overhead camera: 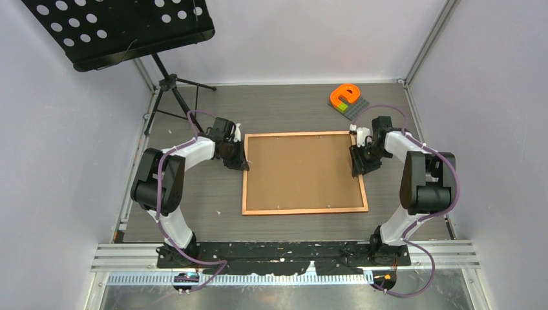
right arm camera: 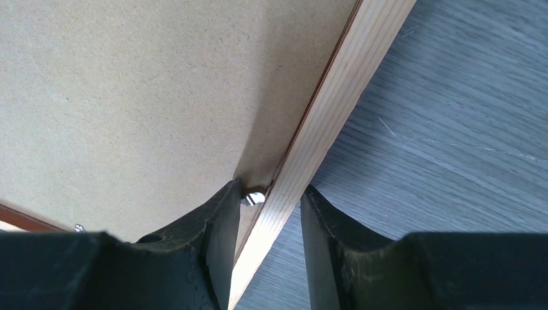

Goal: Put the photo into the frame

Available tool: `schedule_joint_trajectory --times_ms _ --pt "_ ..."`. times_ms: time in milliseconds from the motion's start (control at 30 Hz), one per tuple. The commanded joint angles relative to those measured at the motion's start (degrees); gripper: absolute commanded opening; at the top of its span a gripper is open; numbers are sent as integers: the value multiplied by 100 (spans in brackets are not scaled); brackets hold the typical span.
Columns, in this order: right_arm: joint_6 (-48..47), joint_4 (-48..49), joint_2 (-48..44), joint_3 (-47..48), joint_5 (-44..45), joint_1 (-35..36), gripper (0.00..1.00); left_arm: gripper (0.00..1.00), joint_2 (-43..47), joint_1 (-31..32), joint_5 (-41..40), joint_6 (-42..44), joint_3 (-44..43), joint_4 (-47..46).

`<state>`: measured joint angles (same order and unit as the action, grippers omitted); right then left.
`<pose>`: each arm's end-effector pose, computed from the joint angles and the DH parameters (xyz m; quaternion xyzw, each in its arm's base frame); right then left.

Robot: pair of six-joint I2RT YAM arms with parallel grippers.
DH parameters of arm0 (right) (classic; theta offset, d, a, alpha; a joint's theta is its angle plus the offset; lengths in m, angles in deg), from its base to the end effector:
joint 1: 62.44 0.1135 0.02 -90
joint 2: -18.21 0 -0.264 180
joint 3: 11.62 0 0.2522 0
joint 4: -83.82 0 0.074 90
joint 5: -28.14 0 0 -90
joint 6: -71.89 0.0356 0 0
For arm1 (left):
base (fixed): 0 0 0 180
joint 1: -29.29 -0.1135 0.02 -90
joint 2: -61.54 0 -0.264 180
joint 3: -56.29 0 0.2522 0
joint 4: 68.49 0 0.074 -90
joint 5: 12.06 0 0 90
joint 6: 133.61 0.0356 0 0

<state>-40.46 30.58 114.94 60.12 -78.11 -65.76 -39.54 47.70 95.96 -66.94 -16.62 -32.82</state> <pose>0.3017 -0.0075 0.1632 -0.1771 0.9688 0.1145 0.1302 0.3197 -0.1180 0.1567 -0.0059 0.9627 -0.2222 0.1545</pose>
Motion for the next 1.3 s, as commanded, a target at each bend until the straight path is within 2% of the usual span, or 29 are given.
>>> schedule_joint_trajectory --times_ms 0,867,967,1133,1267 --pt "-150 -158 -106 101 229 24 43 0 -52 64 80 224 96 147" --pt "-689 -298 -224 146 301 -54 36 0 -83 48 79 224 75 156" --pt "-686 -314 -198 212 252 -64 37 0 -77 48 86 224 79 155" --pt "-363 -224 -122 223 123 -96 47 0 -88 39 79 224 77 156" --pt "-29 -100 -37 214 99 -115 51 0 -102 39 97 224 78 155"
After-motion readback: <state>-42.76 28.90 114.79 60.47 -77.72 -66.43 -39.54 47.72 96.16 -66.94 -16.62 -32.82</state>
